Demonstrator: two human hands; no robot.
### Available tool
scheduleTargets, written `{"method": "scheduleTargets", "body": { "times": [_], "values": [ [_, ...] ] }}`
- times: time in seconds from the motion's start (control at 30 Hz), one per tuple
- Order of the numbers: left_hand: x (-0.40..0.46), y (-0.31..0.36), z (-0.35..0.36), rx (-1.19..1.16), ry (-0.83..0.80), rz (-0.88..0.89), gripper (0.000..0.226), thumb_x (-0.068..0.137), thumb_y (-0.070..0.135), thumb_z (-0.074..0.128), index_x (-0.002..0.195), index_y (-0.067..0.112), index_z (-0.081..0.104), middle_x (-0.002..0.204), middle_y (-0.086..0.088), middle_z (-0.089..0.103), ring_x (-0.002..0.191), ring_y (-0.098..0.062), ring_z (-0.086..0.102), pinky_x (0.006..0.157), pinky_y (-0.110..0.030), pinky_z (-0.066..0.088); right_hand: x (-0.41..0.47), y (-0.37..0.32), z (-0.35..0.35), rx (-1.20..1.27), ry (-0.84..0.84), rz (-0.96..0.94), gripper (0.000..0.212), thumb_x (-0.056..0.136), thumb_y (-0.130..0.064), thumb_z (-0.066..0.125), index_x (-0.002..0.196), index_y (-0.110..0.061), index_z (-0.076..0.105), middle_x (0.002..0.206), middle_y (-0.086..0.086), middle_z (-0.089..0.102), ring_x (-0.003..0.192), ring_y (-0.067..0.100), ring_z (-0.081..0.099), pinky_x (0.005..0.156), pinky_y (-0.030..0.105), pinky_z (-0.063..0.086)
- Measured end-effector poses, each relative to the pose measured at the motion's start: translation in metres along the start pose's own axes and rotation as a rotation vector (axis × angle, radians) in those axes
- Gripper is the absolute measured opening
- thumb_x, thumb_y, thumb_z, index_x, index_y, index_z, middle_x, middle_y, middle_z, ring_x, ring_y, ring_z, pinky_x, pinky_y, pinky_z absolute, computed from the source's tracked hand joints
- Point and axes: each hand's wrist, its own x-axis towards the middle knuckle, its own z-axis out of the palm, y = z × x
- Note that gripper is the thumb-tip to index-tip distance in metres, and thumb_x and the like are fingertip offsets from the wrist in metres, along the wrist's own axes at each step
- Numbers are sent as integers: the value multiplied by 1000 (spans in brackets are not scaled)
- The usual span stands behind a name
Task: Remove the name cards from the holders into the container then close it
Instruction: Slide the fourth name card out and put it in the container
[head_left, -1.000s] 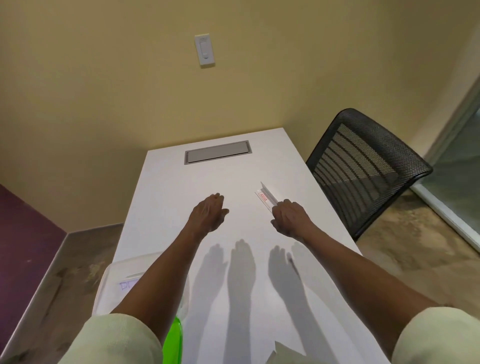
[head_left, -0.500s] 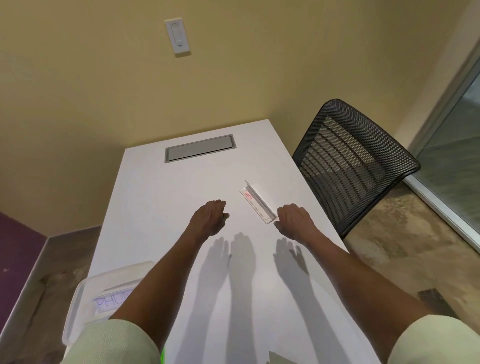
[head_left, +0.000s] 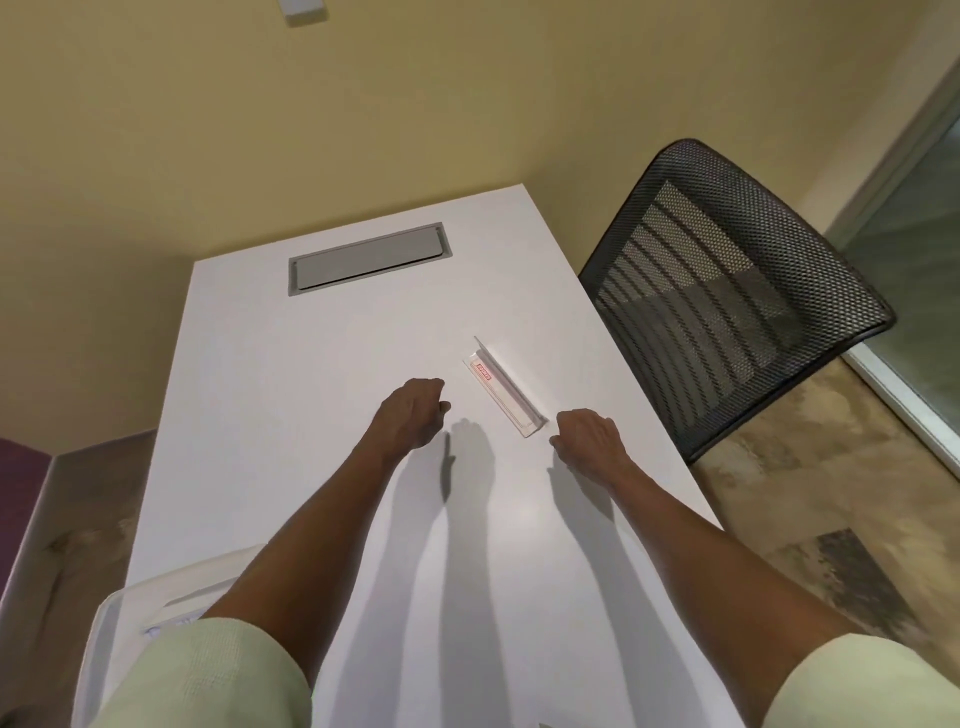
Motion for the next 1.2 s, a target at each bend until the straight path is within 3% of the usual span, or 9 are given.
{"method": "scheduleTargets", "body": {
  "times": [0.17, 0.27, 0.47, 0.6, 0.73, 0.83, 1.0, 1.1, 1.2],
  "values": [
    [39, -2, 7, -56, -7, 1, 34, 99, 25, 47, 122, 1, 55, 119, -19, 63, 110, -38, 59, 87, -45, 52, 18, -1, 4, 36, -86, 68, 13, 92, -15, 54, 82, -13, 45, 107, 12, 65, 104, 32, 57, 84, 38, 41],
    [61, -2, 14, -120, -4, -4, 32, 99, 23, 47, 119, -1, 56, 112, -21, 64, 106, -40, 60, 83, -43, 52, 30, 1, 10, 109, -110, 123, 31, 90, -12, 52, 67, -16, 31, 94, 11, 61, 83, 30, 45, 76, 34, 37],
    [94, 3, 27, -166, 25, 47, 20, 96, 10, 44, 77, 6, 38, 70, -12, 42, 82, -45, 56, 60, -34, 33, 47, 3, 24, 162, -143, 158, 17, 92, -19, 52, 81, -14, 41, 98, 15, 61, 85, 30, 52, 74, 32, 40],
    [115, 9, 28, -184, 24, 60, 14, 96, 8, 42, 86, 0, 50, 86, -22, 58, 87, -40, 56, 68, -40, 44, 59, 6, 30, 208, -115, 199, 21, 89, -18, 51, 75, -13, 36, 83, 8, 46, 75, 24, 37, 67, 28, 32],
    [138, 16, 26, -179, 60, 94, 15, 89, -2, 41, 79, 8, 38, 87, -24, 55, 87, -41, 55, 69, -45, 44, 70, 8, 31, 217, -163, 268, 11, 89, -14, 50, 86, -6, 56, 96, 14, 62, 83, 31, 55, 72, 32, 45],
    [154, 21, 27, -175, 23, 85, 13, 89, -3, 39, 83, 8, 40, 88, -20, 53, 90, -38, 56, 73, -43, 43, 80, 12, 33, 247, -298, 314, 23, 92, -15, 46, 103, -4, 63, 104, 19, 64, 83, 29, 54, 78, 35, 49],
    [171, 32, 37, -220, -64, 34, 12, 92, 1, 38, 83, 8, 42, 104, -26, 62, 97, -42, 58, 73, -37, 43, 88, 18, 40, 435, -376, 376, 25, 89, -13, 49, 102, -3, 68, 101, 18, 69, 95, 32, 66, 87, 40, 55],
    [175, 36, 44, -214, -92, 17, 28, 98, 7, 38, 75, 23, 42, 117, -20, 61, 108, -36, 61, 59, -13, 47, 93, 18, 40, 589, -404, 420, 17, 85, -11, 54, 85, -5, 70, 81, 10, 69, 68, 24, 63, 58, 26, 51],
    [176, 37, 47, -303, -53, -38, 17, 95, 4, 39, 86, 3, 54, 108, -24, 62, 103, -40, 59, 71, -31, 44, 98, 17, 43, 778, -370, 489, 27, 82, -7, 56, 55, -9, 58, 60, 10, 66, 48, 21, 50, 41, 21, 34]
  ]
}}
